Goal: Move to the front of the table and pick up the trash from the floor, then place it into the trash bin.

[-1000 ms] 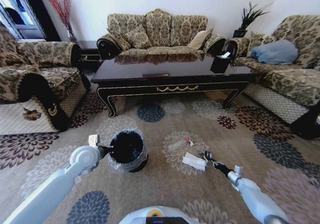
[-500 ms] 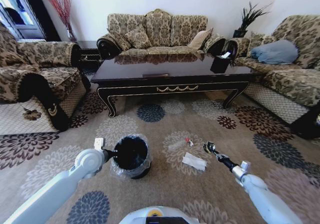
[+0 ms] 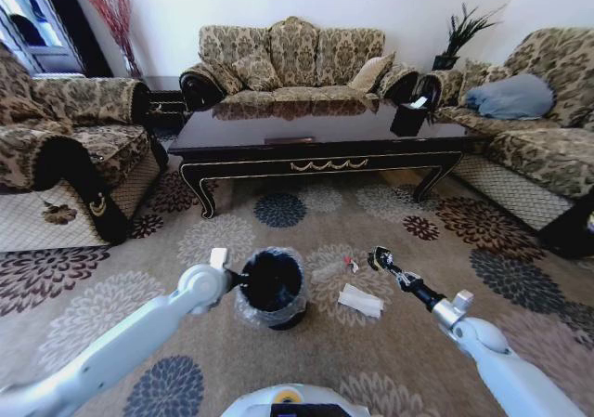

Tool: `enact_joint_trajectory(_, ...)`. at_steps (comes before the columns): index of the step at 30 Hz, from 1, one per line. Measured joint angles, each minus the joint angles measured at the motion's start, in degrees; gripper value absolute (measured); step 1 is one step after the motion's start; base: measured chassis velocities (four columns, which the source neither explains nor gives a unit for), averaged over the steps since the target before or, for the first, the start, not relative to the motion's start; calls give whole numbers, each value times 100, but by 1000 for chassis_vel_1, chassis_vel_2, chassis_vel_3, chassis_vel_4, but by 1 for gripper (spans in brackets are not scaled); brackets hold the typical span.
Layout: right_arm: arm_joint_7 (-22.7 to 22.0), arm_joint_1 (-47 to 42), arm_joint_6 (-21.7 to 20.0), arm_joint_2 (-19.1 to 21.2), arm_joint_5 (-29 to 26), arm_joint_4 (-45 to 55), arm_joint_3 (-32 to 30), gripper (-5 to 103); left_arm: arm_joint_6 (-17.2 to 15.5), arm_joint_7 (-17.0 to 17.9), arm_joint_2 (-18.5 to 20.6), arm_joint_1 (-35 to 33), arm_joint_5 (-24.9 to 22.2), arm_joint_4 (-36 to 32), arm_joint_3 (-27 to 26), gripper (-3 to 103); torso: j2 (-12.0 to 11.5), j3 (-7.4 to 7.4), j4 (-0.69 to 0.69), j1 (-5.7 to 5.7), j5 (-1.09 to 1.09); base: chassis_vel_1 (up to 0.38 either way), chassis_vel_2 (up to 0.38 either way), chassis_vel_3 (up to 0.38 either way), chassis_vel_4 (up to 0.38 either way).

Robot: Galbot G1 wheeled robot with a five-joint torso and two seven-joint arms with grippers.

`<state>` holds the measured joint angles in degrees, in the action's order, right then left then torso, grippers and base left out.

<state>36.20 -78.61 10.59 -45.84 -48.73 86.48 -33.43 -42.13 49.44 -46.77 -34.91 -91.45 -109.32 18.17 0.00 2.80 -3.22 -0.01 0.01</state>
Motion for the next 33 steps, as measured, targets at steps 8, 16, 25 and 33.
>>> enact_joint_trajectory(8, -121, -628, 38, -57, 375, 1542, -130, 1, 0, 121, -637, 641, -201, 313, 685, 0, 0, 0, -1, 0, -1, 0, 0, 0, 0)
enact_joint_trajectory(16, -178, -864, 46, -108, 819, 2205, -47, 1, 0, 400, -970, 1114, -452, 478, 1084, 0, 0, 0, 1, 0, -1, 0, 0, 0, 0)
enact_joint_trajectory(25, -109, -1019, 163, -202, 1439, 2371, 154, 1, -1, 523, -1063, 1207, -530, 469, 1307, 0, 0, 0, 1, 1, -1, 0, 0, 0, 0)
enact_joint_trajectory(33, -109, -1028, 171, -238, 1546, 2349, 184, 1, -1, 532, -956, 1061, -521, 315, 1312, 0, 0, 0, 1, 1, -1, 0, 0, 0, 0)
